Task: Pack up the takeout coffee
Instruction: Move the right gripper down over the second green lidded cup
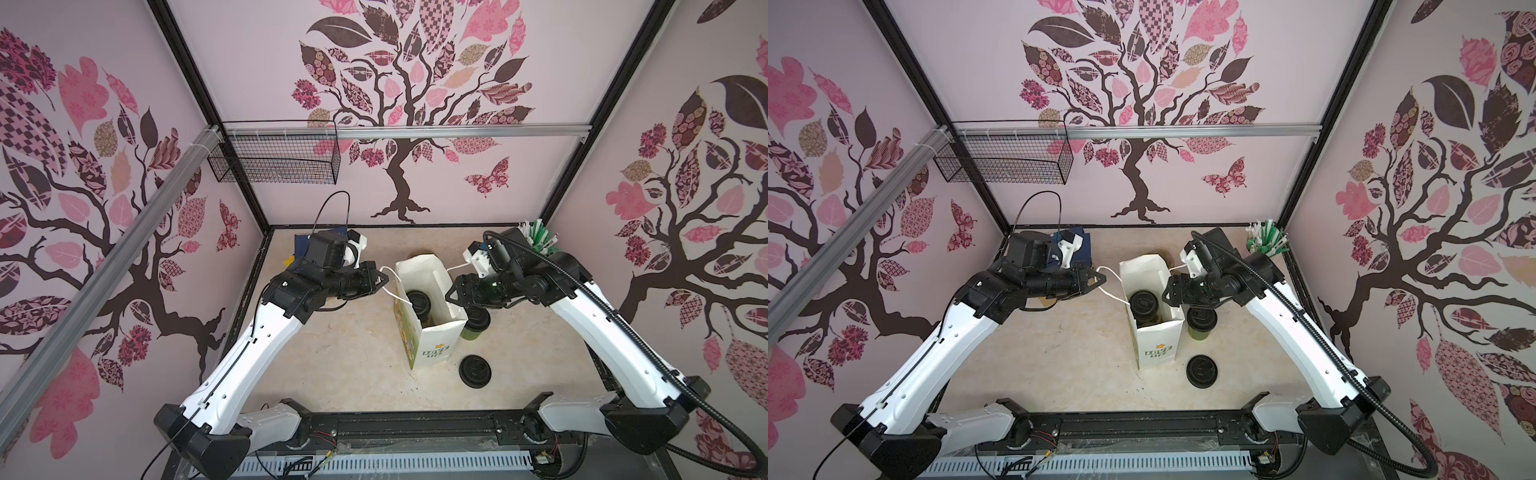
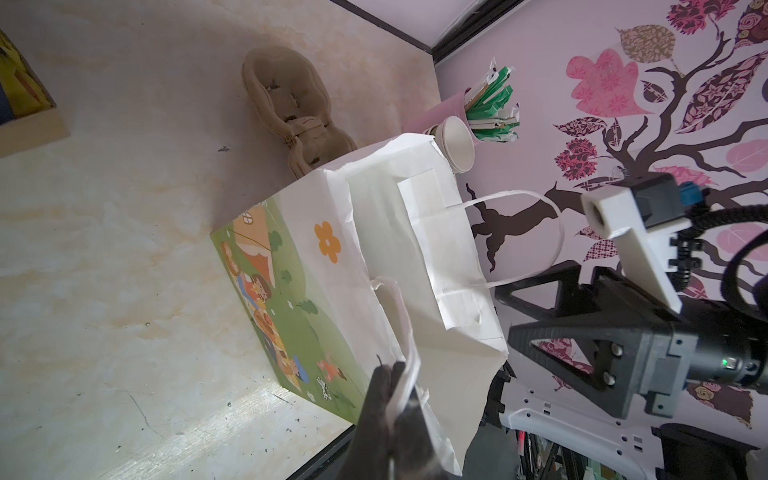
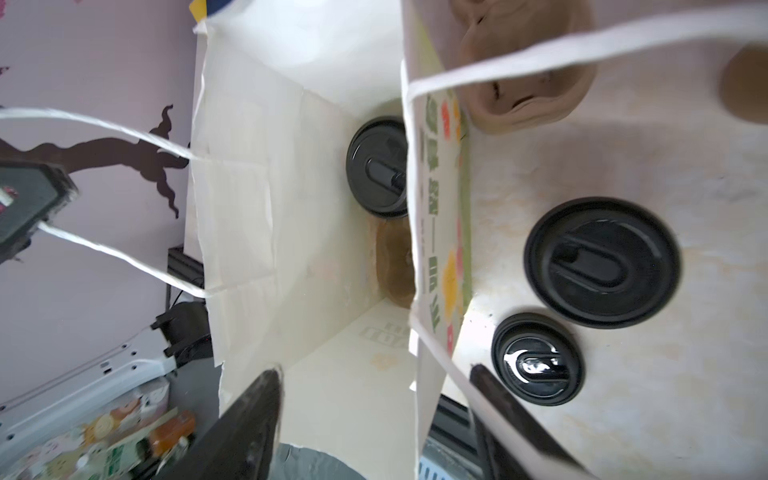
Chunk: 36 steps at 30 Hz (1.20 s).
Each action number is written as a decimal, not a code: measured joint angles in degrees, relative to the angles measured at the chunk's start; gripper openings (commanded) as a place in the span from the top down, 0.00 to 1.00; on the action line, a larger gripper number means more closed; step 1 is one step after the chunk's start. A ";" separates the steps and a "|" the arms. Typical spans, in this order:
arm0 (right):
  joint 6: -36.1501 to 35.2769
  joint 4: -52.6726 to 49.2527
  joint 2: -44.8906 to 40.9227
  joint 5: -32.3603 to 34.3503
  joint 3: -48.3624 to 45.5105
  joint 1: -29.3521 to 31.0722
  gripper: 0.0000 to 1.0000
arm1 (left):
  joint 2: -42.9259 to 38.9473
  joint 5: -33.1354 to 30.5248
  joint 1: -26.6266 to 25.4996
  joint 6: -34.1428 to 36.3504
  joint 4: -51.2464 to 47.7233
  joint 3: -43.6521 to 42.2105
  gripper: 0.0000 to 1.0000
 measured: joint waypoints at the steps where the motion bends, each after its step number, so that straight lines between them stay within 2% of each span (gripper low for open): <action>1: 0.09 -0.17 -1.11 2.36 -0.04 -0.17 0.22 | -0.09 0.02 0.00 -0.02 0.02 0.00 1.00; 8: 7.10 -0.17 -13.57 20.65 -5.79 -4.96 0.27 | -0.61 0.22 0.00 -0.15 0.50 0.00 1.00; 11: 9.90 -1.22 -15.37 24.22 -10.40 -6.75 0.25 | -0.61 0.20 0.02 -0.17 0.52 0.00 1.00; 13: 10.60 -1.42 -13.42 24.00 -13.29 -6.84 0.23 | -0.63 0.20 0.02 -0.28 0.59 0.00 1.00; 17: 10.54 0.20 -6.54 20.13 -17.97 -6.84 0.18 | -0.74 0.17 0.02 -0.44 0.92 -0.07 0.92; 23: 8.81 3.23 -2.99 15.50 -20.59 -7.72 0.12 | -1.42 0.00 0.04 -1.31 1.42 -0.09 0.70; 29: 6.25 6.12 0.57 13.60 -21.29 -8.04 0.09 | -1.75 -0.22 0.15 -1.70 1.75 -0.09 0.62; 36: 3.67 7.87 4.61 12.96 -21.92 -8.07 0.06 | -1.75 -0.31 0.39 -1.77 1.75 -0.11 0.57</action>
